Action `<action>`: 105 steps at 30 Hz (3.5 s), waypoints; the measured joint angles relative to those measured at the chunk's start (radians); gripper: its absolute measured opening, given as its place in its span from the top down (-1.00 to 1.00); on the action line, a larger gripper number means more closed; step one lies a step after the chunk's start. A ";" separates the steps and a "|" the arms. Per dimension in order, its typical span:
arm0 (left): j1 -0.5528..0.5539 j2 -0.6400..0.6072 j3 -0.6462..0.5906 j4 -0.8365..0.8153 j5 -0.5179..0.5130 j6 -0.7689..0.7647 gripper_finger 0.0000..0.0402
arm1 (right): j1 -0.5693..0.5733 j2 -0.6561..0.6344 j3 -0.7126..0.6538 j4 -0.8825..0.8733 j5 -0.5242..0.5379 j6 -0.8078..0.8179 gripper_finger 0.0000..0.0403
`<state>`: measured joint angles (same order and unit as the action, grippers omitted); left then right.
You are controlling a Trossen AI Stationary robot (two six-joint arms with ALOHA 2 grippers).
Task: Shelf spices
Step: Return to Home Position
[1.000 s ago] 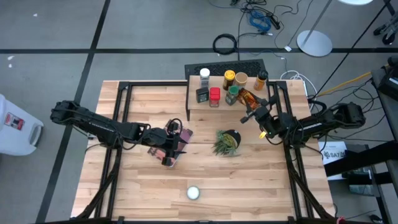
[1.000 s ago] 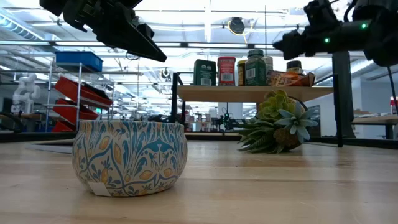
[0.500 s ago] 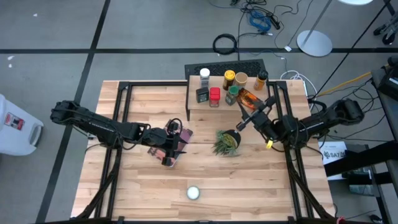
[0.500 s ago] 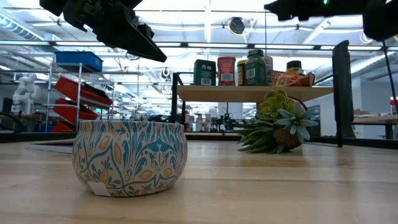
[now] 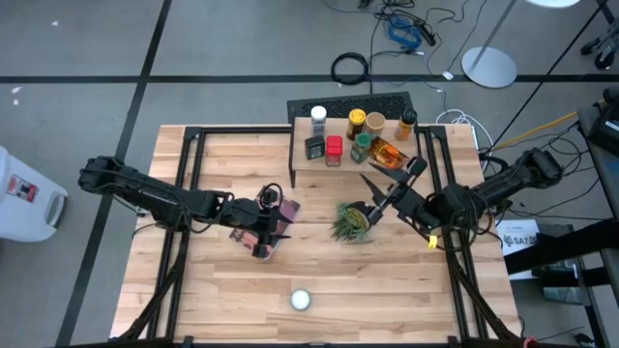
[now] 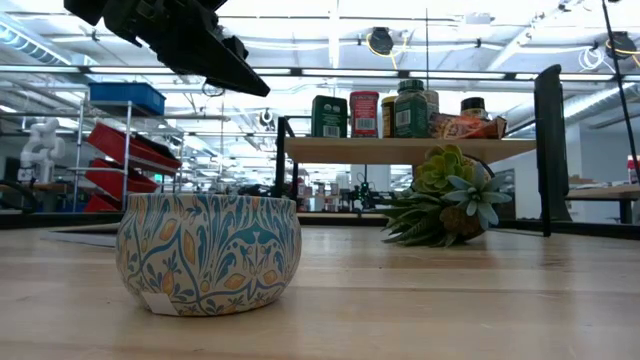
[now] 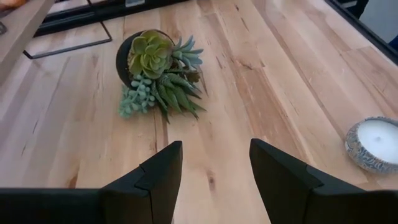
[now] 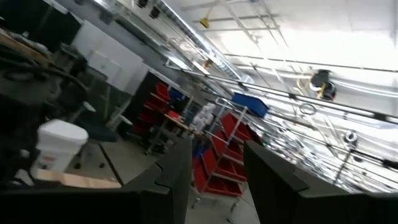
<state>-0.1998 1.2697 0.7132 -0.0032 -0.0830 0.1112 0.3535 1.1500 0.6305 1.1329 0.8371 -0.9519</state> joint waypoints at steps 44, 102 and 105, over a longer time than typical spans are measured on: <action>-0.006 -0.704 0.000 -0.216 -0.251 0.136 0.01 | 0.169 -0.226 0.712 -1.671 -0.404 0.633 0.34; 0.232 -1.003 -0.704 0.323 -0.073 -0.056 0.01 | -0.038 -1.149 -0.619 -0.897 -0.559 0.705 0.34; 0.263 -1.003 -0.705 0.317 -0.056 -0.065 0.01 | -0.071 -1.149 -0.619 -0.918 -0.575 0.729 0.34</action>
<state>0.0631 0.2668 0.0078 0.3139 -0.1385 0.0457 0.2823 0.0009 0.0120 0.2145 0.2624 -0.2232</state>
